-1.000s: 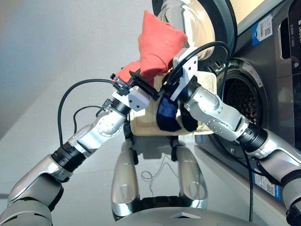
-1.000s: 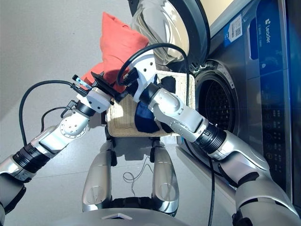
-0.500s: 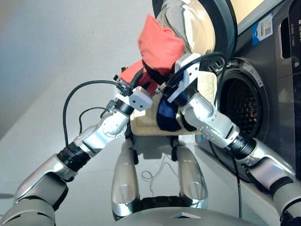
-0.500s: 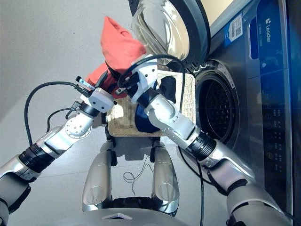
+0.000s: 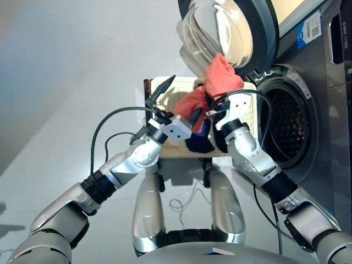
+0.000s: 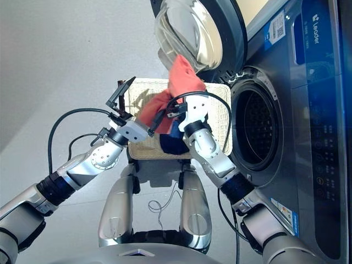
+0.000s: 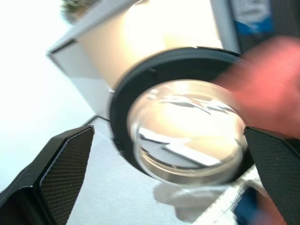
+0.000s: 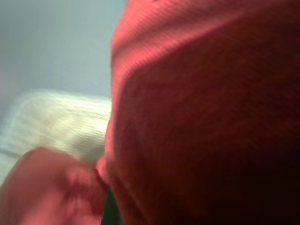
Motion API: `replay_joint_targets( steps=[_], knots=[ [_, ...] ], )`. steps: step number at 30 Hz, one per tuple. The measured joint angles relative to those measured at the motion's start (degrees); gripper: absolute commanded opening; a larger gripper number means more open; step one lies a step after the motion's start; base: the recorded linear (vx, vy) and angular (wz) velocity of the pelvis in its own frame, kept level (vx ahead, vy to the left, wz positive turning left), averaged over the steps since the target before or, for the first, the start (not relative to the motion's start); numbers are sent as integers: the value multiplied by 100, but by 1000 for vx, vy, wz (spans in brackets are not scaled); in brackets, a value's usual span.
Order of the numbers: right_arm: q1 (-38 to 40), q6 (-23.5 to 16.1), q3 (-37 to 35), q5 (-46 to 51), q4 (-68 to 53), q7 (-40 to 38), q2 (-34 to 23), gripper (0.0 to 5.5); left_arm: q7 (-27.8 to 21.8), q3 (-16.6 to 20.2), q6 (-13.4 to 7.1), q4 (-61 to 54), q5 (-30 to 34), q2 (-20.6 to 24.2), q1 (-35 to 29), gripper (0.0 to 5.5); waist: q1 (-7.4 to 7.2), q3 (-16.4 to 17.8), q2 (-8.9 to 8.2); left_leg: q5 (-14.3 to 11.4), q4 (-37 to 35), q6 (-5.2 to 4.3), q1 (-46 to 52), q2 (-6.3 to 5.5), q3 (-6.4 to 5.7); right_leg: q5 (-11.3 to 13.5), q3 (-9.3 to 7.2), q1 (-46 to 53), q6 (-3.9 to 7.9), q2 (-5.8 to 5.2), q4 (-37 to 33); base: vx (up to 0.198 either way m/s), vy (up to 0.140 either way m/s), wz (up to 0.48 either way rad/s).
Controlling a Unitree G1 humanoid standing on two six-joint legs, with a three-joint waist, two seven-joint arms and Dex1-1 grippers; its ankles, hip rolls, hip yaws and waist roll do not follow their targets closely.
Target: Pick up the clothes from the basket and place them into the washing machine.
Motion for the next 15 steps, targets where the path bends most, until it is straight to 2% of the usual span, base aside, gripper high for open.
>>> replay_joint_targets(
  steps=[8, 13, 15],
  knots=[
    [-303, 18, -644, -352, 1914, -922, 149, 0, 165, -106, -109, 4, -282, -139, -296, 550, -4, 2, 71, 15, 7, 21, -65, -39, -64, 0, -26, -49, 19, -40, 8, 0, 0, 0],
    [-839, 117, -943, -370, 2666, -1217, -115, 0, 180, -127, -147, 3, -511, -220, -342, 550, 15, -5, 169, 29, 96, 40, -322, -61, -90, 8, -38, -271, 29, -63, 86, 0, 0, 0],
    [-1079, 229, -948, -710, 3020, -1347, -267, 0, 212, -134, -147, 0, -509, -224, -433, 550, 28, -4, 184, 28, 221, 42, -522, -69, -114, -9, -34, -451, 39, -67, 197, 0, 0, 0]
  ],
)
